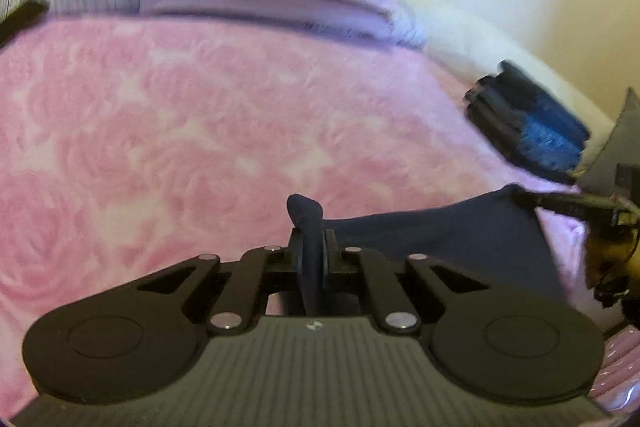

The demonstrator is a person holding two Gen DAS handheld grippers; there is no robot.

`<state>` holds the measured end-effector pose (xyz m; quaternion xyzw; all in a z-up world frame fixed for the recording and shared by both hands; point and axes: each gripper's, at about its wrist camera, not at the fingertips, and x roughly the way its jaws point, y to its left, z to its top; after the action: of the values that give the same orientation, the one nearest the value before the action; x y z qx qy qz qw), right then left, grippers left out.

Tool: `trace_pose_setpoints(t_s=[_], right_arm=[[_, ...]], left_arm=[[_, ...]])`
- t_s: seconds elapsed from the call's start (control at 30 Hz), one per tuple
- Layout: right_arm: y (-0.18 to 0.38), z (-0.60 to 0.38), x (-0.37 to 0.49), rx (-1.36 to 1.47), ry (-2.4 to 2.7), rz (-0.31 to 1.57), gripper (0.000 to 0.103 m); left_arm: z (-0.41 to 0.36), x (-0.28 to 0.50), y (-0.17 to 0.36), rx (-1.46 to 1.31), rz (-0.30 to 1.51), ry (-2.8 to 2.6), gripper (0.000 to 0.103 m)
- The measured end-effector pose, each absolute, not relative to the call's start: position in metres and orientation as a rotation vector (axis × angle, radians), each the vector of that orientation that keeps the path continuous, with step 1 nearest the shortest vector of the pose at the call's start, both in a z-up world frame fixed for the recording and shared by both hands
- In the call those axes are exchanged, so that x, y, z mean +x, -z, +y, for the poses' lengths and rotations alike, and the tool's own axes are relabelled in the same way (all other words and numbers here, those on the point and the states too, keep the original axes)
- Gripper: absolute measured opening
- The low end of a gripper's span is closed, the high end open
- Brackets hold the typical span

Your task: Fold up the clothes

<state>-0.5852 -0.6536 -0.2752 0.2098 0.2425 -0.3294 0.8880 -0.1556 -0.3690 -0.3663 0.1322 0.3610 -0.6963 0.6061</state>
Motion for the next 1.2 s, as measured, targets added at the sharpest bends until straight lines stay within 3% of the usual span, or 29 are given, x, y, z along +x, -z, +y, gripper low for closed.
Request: trace_pose_setpoints(t_s=[0.1, 0.23, 0.3, 0.37, 0.43, 0.6, 0.77, 0.9, 1.07, 1.2], right_arm=[[0.297, -0.666, -0.573, 0.459, 0.668, 0.595, 0.001], [0.296, -0.656, -0.579, 0.447, 0.693, 0.598, 0.001], [0.287, -0.648, -0.585, 0.433, 0.721, 0.594, 0.005], [0.277, -0.637, -0.591, 0.417, 0.745, 0.587, 0.023], [0.262, -0.613, -0.597, 0.400, 0.744, 0.552, 0.052], [0.231, -0.544, -0.608, 0.379, 0.674, 0.454, 0.053], [0.250, -0.476, -0.585, 0.433, 0.489, 0.458, 0.053], [0.288, -0.470, -0.577, 0.484, 0.485, 0.519, 0.053], [0.268, -0.458, -0.597, 0.464, 0.567, 0.510, 0.053], [0.284, -0.458, -0.607, 0.509, 0.629, 0.541, 0.053]], left_arm=[[-0.377, -0.150, 0.384, 0.320, 0.902, 1.575, 0.008], [-0.370, -0.142, 0.378, 0.290, 0.907, 1.552, 0.024], [-0.364, -0.139, 0.369, 0.283, 0.890, 1.533, 0.026], [-0.350, -0.137, 0.356, 0.268, 0.858, 1.521, 0.024], [-0.334, -0.138, 0.342, 0.256, 0.829, 1.513, 0.023], [-0.280, -0.170, 0.309, 0.321, 0.738, 1.633, 0.023], [-0.249, -0.233, 0.330, 0.550, 0.658, 1.774, 0.024], [-0.250, -0.240, 0.354, 0.552, 0.658, 1.742, 0.024], [-0.228, -0.240, 0.330, 0.551, 0.582, 1.677, 0.022], [-0.220, -0.247, 0.350, 0.580, 0.590, 1.647, 0.023]])
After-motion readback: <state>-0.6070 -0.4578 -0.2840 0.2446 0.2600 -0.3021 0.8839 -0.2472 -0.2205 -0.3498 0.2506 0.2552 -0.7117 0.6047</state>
